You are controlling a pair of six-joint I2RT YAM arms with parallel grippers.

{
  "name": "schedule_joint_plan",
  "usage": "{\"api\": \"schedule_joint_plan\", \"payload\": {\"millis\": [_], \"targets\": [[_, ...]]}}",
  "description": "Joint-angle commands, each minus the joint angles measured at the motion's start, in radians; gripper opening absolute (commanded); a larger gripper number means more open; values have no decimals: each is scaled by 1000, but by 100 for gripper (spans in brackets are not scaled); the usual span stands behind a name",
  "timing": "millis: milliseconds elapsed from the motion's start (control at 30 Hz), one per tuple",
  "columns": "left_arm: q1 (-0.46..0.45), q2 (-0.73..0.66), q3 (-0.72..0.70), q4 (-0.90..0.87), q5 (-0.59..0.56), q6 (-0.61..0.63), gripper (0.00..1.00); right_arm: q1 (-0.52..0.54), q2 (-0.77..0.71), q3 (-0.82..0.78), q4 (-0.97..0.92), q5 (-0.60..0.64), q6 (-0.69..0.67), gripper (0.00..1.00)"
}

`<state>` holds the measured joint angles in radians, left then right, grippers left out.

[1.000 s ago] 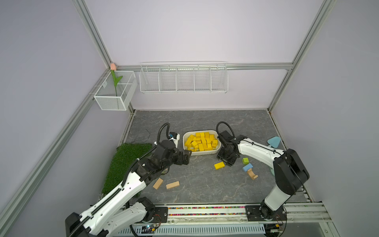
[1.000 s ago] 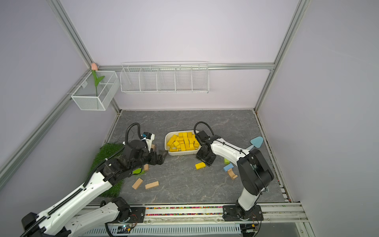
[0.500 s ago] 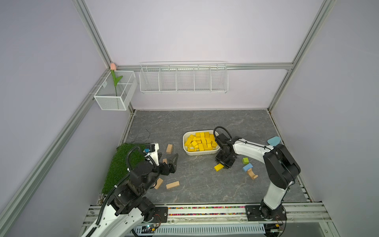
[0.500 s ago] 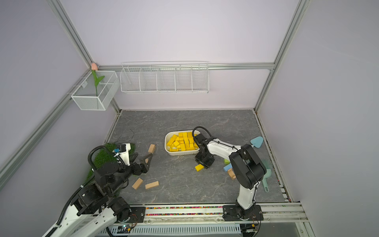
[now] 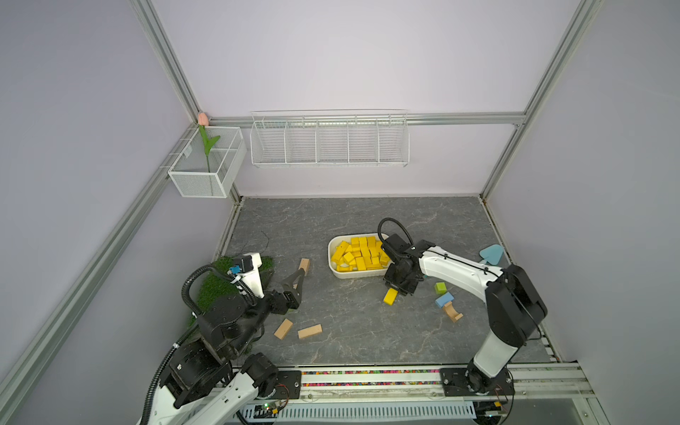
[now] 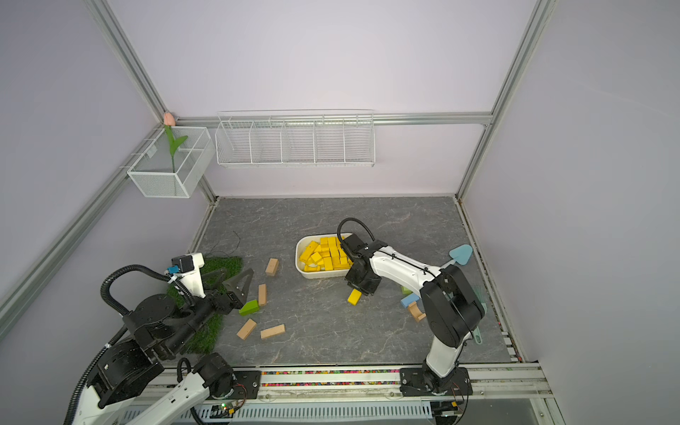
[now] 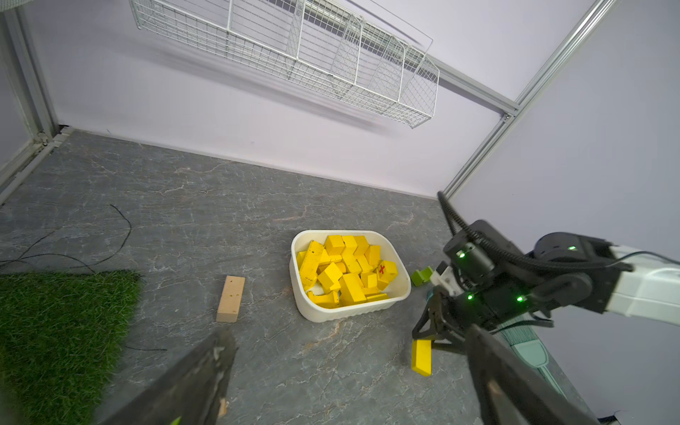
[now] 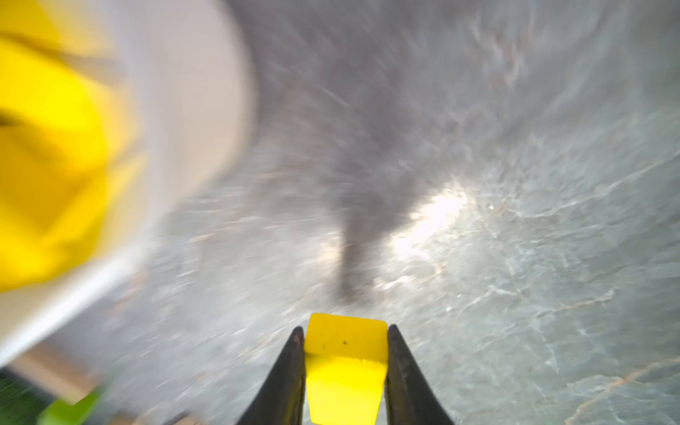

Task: Pick out the yellow building blocks
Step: Pick up the building block from the center of the board, then place the building block in the storage box.

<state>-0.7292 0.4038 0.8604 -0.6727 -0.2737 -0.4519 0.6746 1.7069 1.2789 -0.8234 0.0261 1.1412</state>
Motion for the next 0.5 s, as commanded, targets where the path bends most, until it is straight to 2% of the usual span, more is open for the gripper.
{"api": "schedule_joint_plan", "payload": {"millis": [0, 167, 267, 367, 433, 467], "targets": [[1, 21, 7, -22, -65, 27, 100, -24, -50, 124, -45, 67, -91, 28], [1, 113, 15, 15, -169, 81, 100, -91, 82, 284, -35, -25, -171, 30], [1, 125, -26, 74, -269, 140, 100, -95, 162, 354, 14, -107, -238, 37], [1, 72, -101, 167, -354, 196, 100, -99, 191, 376, 67, -168, -296, 55], [1, 18, -157, 223, -393, 242, 100, -113, 163, 376, 64, -149, -369, 78], [2, -6, -174, 232, -404, 252, 100, -123, 140, 375, 46, -112, -407, 85]]}}
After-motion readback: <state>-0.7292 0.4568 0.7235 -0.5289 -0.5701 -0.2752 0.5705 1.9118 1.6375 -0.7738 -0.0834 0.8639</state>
